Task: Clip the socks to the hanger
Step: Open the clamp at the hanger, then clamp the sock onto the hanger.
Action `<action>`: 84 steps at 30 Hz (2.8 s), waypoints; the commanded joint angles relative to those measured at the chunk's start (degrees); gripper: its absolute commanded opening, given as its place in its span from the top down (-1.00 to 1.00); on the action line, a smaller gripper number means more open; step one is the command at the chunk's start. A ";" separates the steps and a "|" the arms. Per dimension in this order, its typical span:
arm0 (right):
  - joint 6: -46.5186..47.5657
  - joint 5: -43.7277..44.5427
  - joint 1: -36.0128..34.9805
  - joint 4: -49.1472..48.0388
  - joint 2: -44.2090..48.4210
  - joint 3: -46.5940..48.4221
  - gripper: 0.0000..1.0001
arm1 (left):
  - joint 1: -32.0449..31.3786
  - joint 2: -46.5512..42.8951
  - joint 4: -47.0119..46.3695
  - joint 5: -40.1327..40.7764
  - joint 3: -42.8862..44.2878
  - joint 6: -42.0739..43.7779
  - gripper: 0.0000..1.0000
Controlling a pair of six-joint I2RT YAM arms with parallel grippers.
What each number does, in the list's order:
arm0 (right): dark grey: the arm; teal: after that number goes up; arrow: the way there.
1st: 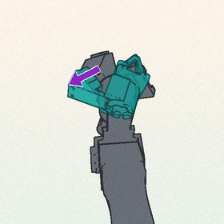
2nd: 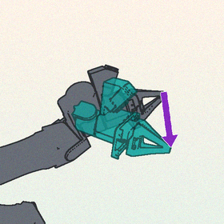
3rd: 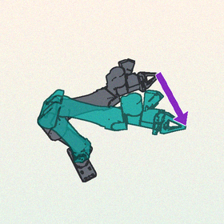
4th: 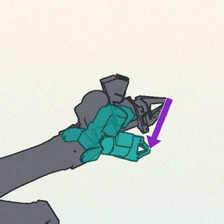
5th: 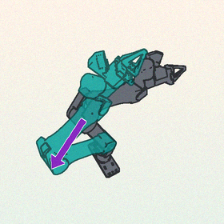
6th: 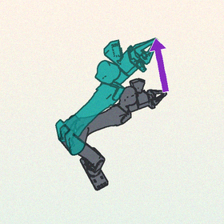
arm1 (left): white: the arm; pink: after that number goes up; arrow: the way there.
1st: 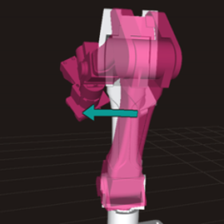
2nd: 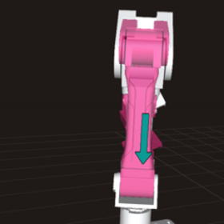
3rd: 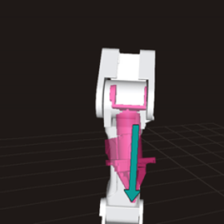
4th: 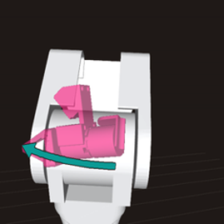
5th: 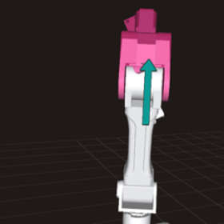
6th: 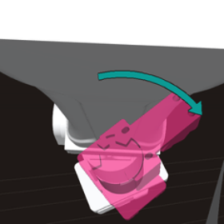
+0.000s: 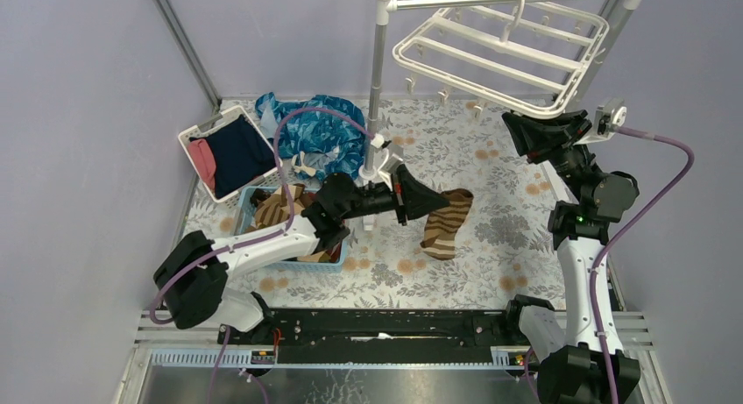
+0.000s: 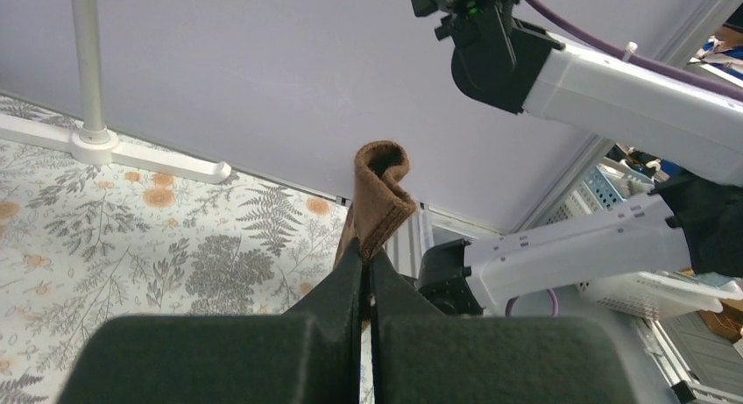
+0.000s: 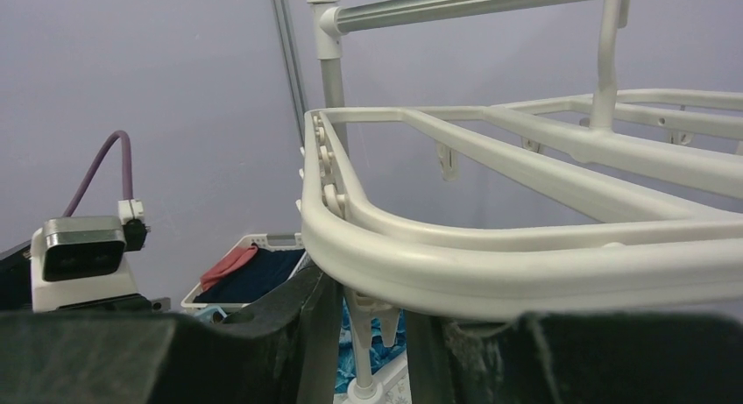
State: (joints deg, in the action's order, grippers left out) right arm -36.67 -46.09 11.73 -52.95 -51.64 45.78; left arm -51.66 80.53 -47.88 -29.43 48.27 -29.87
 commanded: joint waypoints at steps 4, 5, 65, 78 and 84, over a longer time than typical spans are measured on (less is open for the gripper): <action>-1.21 -2.26 -0.30 2.93 0.56 4.91 0.65 | 1.05 6.16 6.01 3.27 12.04 -1.83 1.00; -1.18 -2.40 -0.30 3.97 0.59 5.19 0.66 | 1.04 6.88 6.55 4.30 13.51 -2.39 1.00; 0.54 -9.07 -1.18 5.51 1.00 3.61 0.74 | 6.30 24.67 3.88 -6.79 37.60 -17.85 1.00; 0.85 -9.88 -1.35 5.92 0.80 3.37 0.75 | 7.05 25.19 1.44 -7.99 38.14 -22.21 1.00; 1.36 -10.16 -1.44 6.33 0.62 3.53 0.75 | 7.92 25.95 -2.24 -8.87 38.12 -27.67 1.00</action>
State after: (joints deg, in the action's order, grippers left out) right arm -36.27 -54.30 10.92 -45.63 -51.37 48.93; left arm -44.51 105.23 -44.23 -36.77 84.40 -53.23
